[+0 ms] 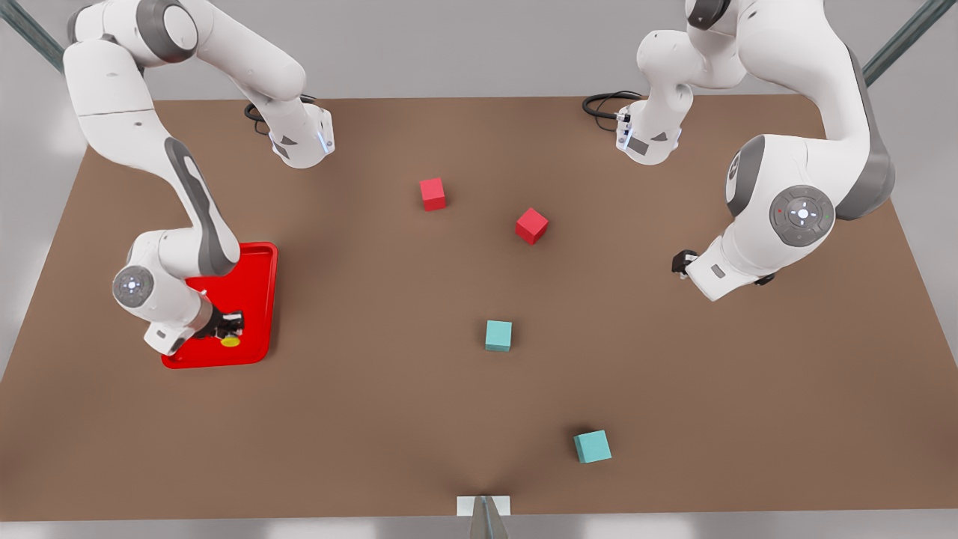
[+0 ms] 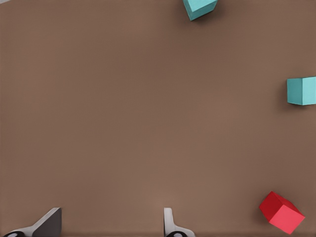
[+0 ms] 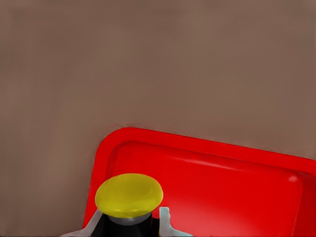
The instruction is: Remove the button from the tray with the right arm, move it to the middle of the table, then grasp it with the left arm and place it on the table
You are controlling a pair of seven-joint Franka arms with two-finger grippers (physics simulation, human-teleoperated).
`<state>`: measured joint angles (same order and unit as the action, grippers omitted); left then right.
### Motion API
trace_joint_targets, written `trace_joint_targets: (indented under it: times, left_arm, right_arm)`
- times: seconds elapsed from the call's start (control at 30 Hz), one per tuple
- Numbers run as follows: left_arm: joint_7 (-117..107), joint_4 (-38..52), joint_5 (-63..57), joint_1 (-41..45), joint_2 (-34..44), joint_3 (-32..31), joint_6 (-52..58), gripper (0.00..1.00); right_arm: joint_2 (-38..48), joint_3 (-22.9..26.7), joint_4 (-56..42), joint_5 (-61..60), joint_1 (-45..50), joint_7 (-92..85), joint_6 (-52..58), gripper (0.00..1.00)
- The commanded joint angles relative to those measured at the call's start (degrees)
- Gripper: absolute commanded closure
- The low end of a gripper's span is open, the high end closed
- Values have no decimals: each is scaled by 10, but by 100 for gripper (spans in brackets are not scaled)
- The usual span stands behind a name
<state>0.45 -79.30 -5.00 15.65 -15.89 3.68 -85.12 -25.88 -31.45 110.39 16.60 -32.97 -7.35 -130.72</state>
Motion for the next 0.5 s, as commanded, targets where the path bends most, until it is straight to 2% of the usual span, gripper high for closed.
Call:
trace_joint_targets:
  times: [0.0, 0.2, 0.33, 0.47]
  left_arm:
    - [0, 0, -1, 0, 1, 0, 1, 0]
    - [0, 0, -1, 0, 0, 0, 0, 0]
    - [0, 0, -1, 0, 0, 0, 0, 0]
    - [0, 0, 0, 0, 0, 0, 0, 0]
  right_arm:
    - [-1, -25, -20, 7, 3, 131, 115, 63]
    - [-2, -28, -23, 6, 162, 317, 116, 63]
    - [-6, -29, -102, -36, 279, 427, 166, 62]
    - [-64, -28, -180, -47, 388, 594, 195, 62]
